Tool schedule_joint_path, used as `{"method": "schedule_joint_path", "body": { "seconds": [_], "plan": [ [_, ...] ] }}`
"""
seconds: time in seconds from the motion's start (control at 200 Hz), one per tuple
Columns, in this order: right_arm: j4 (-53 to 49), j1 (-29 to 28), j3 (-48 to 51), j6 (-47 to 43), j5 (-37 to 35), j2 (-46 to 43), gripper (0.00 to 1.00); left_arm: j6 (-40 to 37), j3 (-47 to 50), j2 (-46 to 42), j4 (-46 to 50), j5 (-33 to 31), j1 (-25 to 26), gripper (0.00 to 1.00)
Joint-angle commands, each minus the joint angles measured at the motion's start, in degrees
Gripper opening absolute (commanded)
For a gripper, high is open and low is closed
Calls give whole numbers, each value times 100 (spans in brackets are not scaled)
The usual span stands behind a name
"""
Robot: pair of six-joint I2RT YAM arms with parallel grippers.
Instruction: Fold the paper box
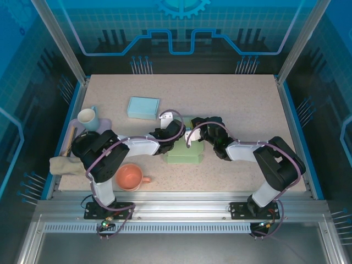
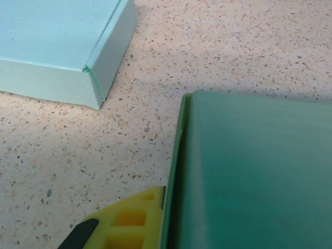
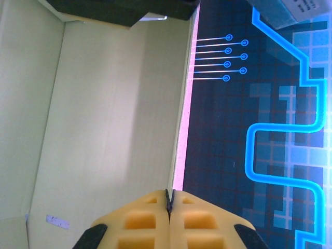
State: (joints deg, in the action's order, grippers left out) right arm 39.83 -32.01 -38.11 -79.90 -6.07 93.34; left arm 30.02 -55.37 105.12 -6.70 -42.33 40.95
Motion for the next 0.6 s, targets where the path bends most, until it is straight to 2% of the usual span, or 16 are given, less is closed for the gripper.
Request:
{"method": "schedule_joint_path", "body": {
  "seconds": [0.0,0.105,0.25,0.425,0.595],
  "plan": [
    [-178,134,-11,62,-374,75,0,-329,386,-21,-105,-92,-368,14],
    [-193,138,-22,106,-361,88,0,-622,402,-58,-429,568,-371,23],
    [-210,151,-38,143,-374,118,0,-734,640,-247,-818,984,-356,43],
    [-213,151,-65,154,-380,160,0,-768,829,-440,-1010,1156,-355,50],
    [-157,155,-36,207,-321,146,0,-765,810,-372,-1099,1223,-333,51]
  ]
}}
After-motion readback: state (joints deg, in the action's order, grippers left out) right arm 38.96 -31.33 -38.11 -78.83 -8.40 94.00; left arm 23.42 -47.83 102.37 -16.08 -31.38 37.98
